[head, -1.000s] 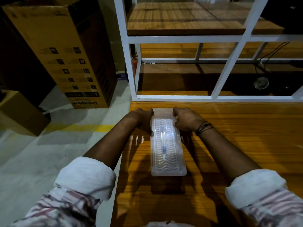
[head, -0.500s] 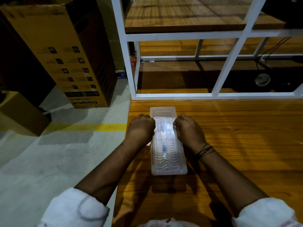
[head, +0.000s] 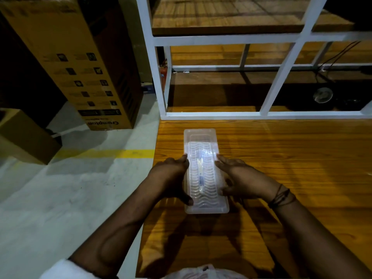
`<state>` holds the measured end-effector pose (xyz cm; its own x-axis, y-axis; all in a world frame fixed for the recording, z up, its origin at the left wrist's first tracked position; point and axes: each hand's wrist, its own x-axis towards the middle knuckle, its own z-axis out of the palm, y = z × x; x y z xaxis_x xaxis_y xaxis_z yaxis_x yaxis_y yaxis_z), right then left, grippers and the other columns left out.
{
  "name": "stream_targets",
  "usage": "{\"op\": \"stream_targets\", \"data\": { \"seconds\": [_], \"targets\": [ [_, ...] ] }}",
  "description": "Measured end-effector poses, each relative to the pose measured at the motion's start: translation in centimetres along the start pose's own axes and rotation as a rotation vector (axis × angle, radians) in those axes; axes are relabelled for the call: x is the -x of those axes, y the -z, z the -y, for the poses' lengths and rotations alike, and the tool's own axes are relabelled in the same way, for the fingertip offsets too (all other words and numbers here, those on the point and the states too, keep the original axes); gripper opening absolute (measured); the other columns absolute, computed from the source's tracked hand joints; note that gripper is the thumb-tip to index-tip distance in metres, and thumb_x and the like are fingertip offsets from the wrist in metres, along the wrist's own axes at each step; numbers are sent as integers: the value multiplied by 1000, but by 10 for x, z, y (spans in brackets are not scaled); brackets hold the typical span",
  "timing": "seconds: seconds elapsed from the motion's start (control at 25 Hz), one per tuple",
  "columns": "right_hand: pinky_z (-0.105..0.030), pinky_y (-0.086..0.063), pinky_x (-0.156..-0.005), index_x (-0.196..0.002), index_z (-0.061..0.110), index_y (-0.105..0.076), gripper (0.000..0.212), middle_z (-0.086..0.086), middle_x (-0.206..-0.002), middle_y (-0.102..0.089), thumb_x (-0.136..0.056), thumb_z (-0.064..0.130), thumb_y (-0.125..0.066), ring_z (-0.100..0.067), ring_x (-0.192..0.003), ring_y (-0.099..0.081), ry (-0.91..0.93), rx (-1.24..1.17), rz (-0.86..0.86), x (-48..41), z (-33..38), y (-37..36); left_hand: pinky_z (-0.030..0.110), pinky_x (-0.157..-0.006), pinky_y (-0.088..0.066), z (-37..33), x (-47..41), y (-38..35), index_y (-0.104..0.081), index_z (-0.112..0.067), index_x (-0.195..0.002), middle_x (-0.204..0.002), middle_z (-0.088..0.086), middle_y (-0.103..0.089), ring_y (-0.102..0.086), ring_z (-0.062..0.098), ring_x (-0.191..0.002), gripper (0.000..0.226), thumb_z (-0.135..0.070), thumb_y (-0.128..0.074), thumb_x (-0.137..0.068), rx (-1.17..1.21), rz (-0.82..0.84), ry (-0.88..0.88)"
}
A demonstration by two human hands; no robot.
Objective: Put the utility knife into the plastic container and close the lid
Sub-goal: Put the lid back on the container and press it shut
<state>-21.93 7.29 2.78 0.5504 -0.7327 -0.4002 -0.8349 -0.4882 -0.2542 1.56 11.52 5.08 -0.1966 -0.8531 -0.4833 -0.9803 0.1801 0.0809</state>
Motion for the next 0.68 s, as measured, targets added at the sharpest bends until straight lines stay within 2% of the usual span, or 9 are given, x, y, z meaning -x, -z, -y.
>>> {"op": "stream_targets", "data": {
  "seconds": [0.12, 0.28, 0.52, 0.68],
  "targets": [
    [-50, -15, -123, -156, 25, 15, 147, 8, -161, 31, -53, 70, -80, -30, -153, 6, -10, 28, 181, 5, 1, -1, 56, -117, -33, -3, 3, -1, 4, -18, -161, -169, -4, 16, -15, 35, -154, 152, -68, -88, -51, -8, 86, 2],
    [-47, -16, -122, -155, 24, 17, 155, 8, -159, 35, -46, 70, -83, -25, -153, 6, -13, 63, 137, 9, 9, -1, 55, -120, -29, -7, 5, -2, 11, -19, -160, -169, -2, 19, -10, 33, -155, 154, -63, -90, -52, 2, 73, 10],
    [-44, -22, -118, -157, 22, 7, 150, 6, -164, 23, -47, 66, -85, -23, -152, -5, -16, 98, 64, 16, 17, 3, 54, -114, -35, -10, 9, -4, -4, -16, -161, -171, 1, 5, -21, 35, -151, 150, -60, -92, -48, 2, 7, 18],
    [-44, -24, -118, -157, 23, 1, 147, 7, -165, 18, -45, 68, -85, -24, -152, -7, -18, 99, 36, 17, 18, 3, 48, -106, -46, -17, 17, -6, -33, -10, -153, -165, 10, -26, -39, 32, -141, 126, -58, -91, -51, -69, -76, -16]
  ]
}}
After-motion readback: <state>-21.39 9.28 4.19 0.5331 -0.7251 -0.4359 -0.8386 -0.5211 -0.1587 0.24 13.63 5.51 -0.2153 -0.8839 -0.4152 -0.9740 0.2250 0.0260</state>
